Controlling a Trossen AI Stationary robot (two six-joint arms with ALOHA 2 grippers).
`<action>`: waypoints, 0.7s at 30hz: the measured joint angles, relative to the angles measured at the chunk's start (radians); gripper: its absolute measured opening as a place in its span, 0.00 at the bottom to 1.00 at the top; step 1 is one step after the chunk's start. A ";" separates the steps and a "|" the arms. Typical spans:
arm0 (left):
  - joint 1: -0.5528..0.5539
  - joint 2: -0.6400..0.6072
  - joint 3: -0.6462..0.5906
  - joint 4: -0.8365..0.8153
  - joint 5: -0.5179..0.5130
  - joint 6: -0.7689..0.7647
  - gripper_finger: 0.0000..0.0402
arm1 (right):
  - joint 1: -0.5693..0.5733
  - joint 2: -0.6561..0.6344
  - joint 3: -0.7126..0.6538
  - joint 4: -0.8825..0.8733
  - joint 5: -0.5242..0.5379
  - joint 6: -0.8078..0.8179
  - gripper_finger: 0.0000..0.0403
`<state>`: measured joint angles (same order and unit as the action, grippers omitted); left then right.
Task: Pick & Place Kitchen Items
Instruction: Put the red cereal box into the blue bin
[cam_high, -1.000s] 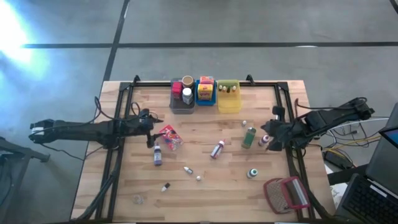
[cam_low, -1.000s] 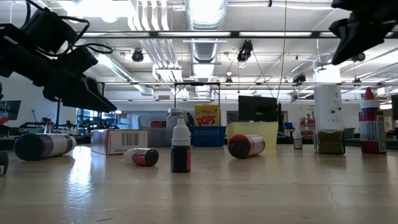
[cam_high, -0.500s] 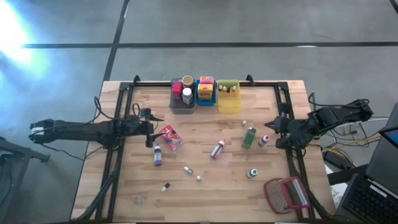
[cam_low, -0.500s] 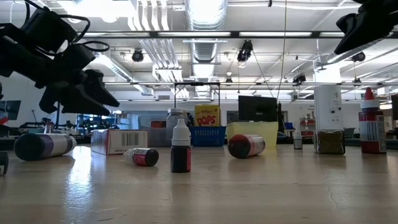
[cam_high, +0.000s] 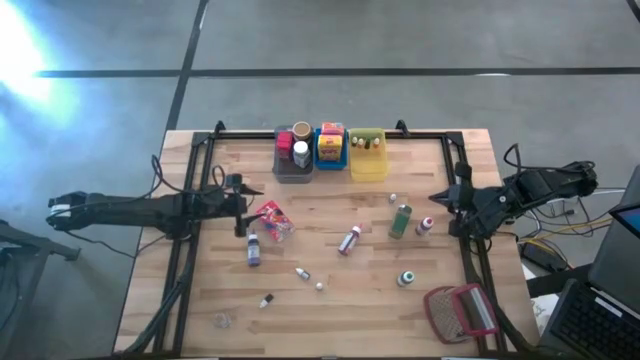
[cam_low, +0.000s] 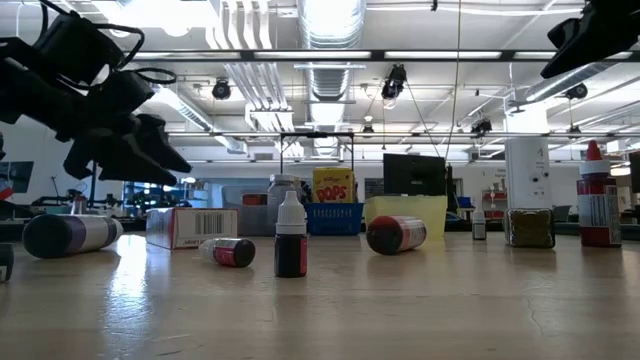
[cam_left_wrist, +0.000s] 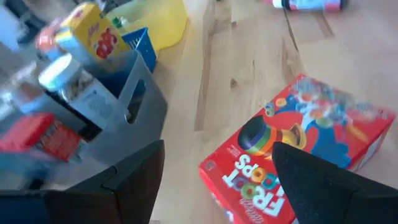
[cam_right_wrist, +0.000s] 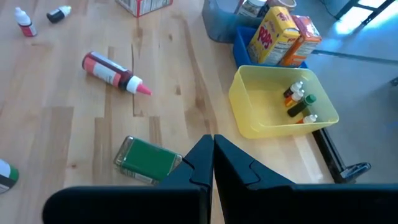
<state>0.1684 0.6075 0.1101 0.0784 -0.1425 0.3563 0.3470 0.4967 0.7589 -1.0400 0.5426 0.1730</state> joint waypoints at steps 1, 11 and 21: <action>0.000 0.000 0.000 0.005 0.001 -0.039 0.75 | 0.000 0.003 0.000 0.000 0.000 0.000 0.02; 0.000 -0.004 0.019 0.191 0.025 -0.218 0.75 | 0.000 0.003 0.000 0.000 0.000 0.000 0.02; 0.000 0.027 0.223 -0.022 0.125 -0.064 0.75 | 0.000 0.003 0.000 0.000 0.000 0.000 0.02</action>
<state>0.1684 0.6348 0.3335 0.0566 -0.0179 0.2922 0.3470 0.4999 0.7589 -1.0397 0.5430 0.1730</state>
